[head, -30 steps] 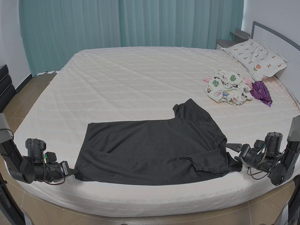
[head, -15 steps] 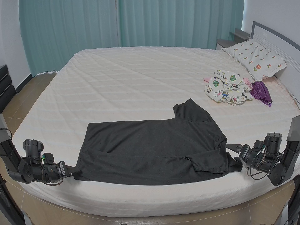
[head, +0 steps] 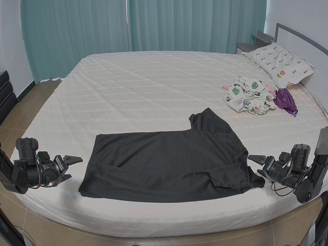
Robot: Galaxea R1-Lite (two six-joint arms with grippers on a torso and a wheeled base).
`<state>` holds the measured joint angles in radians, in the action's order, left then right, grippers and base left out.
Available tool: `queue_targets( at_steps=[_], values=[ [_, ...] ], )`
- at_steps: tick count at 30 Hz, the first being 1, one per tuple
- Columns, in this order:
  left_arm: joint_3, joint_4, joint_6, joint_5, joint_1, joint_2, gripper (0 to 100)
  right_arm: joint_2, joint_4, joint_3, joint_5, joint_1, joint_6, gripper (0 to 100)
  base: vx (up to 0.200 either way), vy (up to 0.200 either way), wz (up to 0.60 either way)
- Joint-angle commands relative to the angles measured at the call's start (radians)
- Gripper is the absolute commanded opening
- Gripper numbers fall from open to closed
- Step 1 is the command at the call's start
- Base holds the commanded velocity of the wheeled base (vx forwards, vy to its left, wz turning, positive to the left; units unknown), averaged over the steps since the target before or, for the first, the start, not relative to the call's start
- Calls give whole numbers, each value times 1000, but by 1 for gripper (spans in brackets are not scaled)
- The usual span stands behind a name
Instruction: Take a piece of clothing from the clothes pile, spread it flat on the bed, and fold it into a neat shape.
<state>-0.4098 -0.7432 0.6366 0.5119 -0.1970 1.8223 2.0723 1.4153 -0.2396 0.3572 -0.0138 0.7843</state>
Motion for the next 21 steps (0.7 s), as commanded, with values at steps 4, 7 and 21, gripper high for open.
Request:
queue_targets(
  at_steps=[4, 7, 21],
  values=[
    [-20, 1, 8, -1, -1, -37, 100, -1, 31, 20, 0, -6, 1, 100, 200, 0, 0],
    [-20, 1, 8, -1, -1, -37, 100, 0, 31, 20, 0, -6, 1, 100, 200, 0, 0],
    [-27, -2, 9, -3, -1, -14, 100, -1, 33, 20, 0, -6, 1, 100, 57, 0, 0]
  ],
)
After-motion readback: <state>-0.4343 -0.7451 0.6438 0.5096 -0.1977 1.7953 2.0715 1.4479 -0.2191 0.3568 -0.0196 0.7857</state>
